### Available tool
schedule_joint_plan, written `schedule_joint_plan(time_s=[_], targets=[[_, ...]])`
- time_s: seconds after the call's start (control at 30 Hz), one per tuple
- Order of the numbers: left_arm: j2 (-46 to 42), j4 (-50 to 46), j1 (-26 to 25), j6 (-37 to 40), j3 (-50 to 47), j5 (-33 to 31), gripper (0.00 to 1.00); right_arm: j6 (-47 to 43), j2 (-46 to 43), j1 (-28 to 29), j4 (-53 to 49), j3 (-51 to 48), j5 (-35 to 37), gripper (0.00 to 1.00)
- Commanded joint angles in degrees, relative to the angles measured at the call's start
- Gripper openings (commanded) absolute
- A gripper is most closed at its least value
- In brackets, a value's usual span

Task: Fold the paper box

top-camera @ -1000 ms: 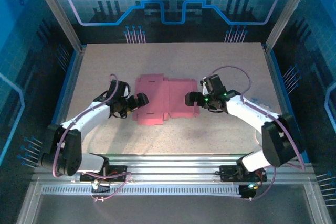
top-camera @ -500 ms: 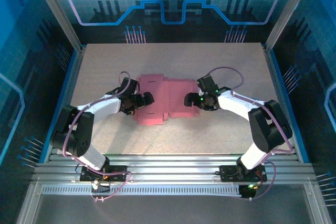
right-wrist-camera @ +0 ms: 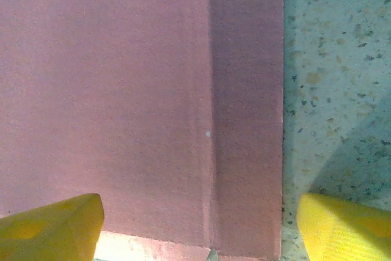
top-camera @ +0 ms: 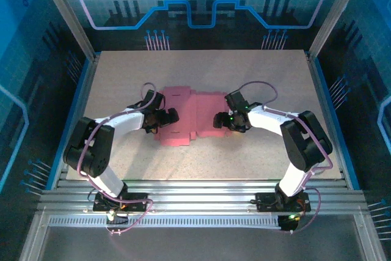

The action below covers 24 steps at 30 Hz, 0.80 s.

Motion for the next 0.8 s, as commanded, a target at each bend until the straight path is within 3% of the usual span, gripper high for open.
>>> schedule_joint_plan(time_s=[0.0,0.17,0.47,0.77], targets=[[1.9,-0.9,-0.4,1.0,0.3,-0.1,0.99,1.4,2.0,1.4,0.5,1.5,-0.2,0.79],[2.0,-0.2,-0.4,0.9,-0.5,0.8,0.99,1.8,2.2,2.1,2.3,1.1,-1.1,0.7],[1.7,2.6,-0.4,-0.9,-2.5,3.8,0.99,1.1,-0.5,2.6,6.0,-0.5,-2.8,0.61],[-0.2,4.3,-0.4,-2.2,-4.5,5.6,0.99,0.9,-4.7,2.6,7.5,-1.9,-2.5,0.43]])
